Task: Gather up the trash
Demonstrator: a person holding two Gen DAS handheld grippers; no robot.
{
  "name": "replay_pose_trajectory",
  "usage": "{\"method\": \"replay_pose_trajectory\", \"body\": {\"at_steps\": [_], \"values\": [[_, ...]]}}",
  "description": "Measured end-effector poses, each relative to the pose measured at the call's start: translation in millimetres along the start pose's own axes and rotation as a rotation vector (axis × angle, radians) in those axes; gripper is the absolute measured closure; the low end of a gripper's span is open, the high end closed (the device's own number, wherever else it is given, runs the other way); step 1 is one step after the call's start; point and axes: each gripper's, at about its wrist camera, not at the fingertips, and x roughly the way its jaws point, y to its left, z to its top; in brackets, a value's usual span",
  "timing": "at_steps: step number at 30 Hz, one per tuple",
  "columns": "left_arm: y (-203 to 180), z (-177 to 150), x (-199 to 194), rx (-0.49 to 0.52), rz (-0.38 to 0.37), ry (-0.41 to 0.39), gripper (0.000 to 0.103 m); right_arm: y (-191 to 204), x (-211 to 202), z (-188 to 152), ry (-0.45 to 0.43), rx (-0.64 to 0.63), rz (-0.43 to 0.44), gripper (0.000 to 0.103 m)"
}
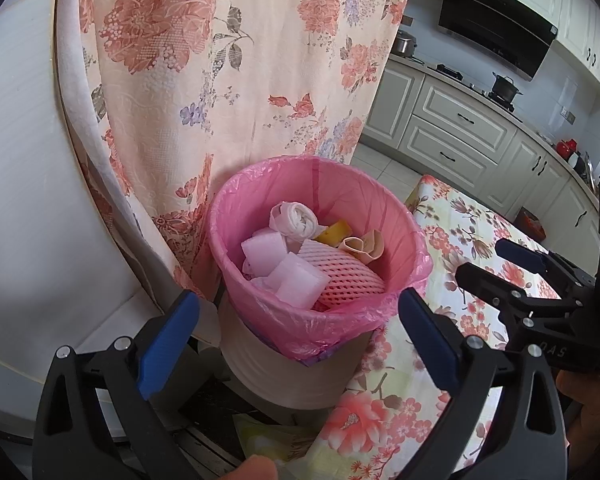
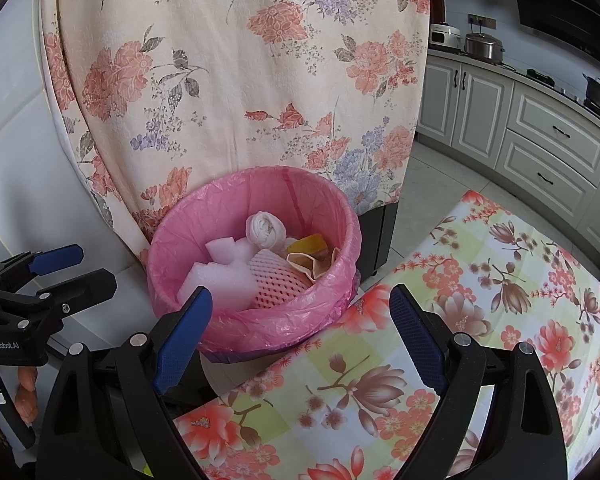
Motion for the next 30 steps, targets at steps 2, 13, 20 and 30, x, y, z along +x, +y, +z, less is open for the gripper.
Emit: {"method": "replay_pose_trajectory", "body": {"at_steps": [2, 13, 20, 30], "values": [[-0.2, 0.1, -0.9, 0.002, 0.006, -0.003, 0.005, 0.0, -0.1, -0.2, -0.001, 0.001, 0.0, 0.019], [-0.1, 0.6, -0.6, -0.001, 0.009, -0.002, 0.005, 0.8, 0.7, -0.1, 0.002, -0.002, 0.0, 0.019], [0.2, 0.8, 0.3, -0.004, 0.004, 0.001, 0.005, 0.3, 1.3, -0.5, 0.004, -0.005, 0.0, 0.019], [-1.2, 1.5, 1.4, -0.003, -0.002, 0.002, 0.005, 0.1, 1.3, -0.6, 0.004, -0.006, -0.001, 0.019]]}}
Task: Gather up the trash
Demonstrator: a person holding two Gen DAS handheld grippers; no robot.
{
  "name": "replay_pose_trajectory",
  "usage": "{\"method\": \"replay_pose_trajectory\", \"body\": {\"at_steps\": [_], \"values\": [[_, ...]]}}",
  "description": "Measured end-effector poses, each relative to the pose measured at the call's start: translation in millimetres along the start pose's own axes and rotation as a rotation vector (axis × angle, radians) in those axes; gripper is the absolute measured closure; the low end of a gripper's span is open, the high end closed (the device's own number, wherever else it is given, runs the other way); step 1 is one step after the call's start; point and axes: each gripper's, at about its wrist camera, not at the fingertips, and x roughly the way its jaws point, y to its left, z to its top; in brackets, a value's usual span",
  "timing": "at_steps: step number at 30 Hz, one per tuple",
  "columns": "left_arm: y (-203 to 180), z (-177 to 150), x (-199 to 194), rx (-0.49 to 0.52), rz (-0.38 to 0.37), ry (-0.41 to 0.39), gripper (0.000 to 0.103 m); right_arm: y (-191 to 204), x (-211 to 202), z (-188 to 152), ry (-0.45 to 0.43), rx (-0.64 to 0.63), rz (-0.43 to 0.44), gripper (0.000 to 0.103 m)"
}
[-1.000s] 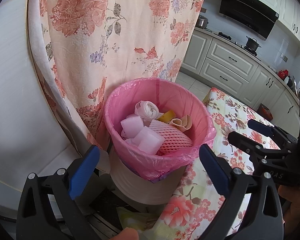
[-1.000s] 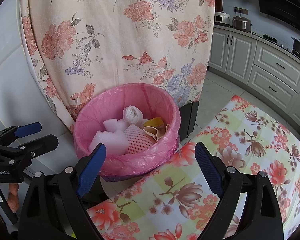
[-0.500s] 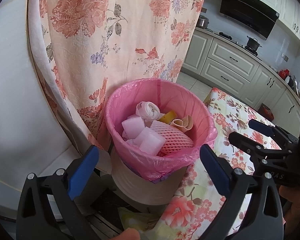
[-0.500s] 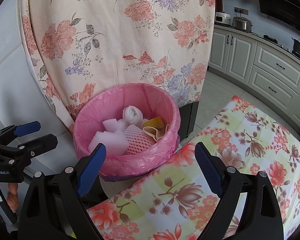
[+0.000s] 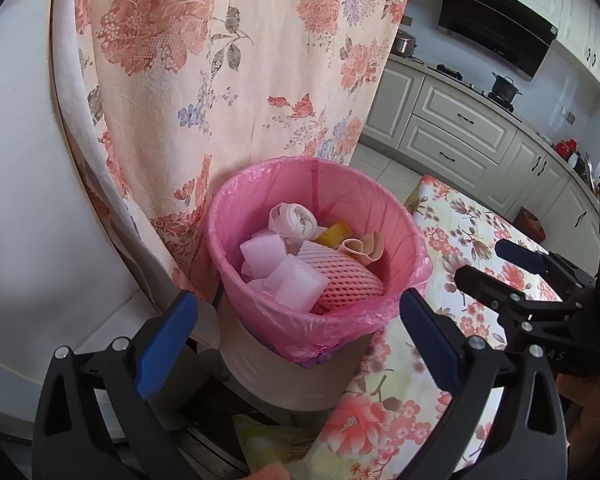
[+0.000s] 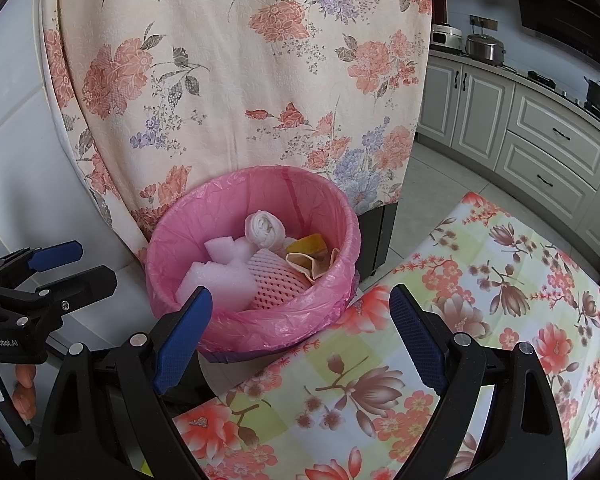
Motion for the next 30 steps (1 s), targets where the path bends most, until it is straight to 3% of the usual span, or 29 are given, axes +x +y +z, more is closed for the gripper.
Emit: {"method": "replay_pose_trajectory", "body": {"at_steps": [11, 30], "values": [[-2.1, 1.9, -1.4, -0.001, -0.034, -0.019, 0.005, 0.4, 0.3, -0.1, 0.002, -0.002, 0.001, 0.019], [1.0, 1.1, 1.6, -0.001, 0.024, -0.01, 0.005, -0.3, 0.3, -0.5, 0.004, -0.003, 0.0, 0.019]]}}
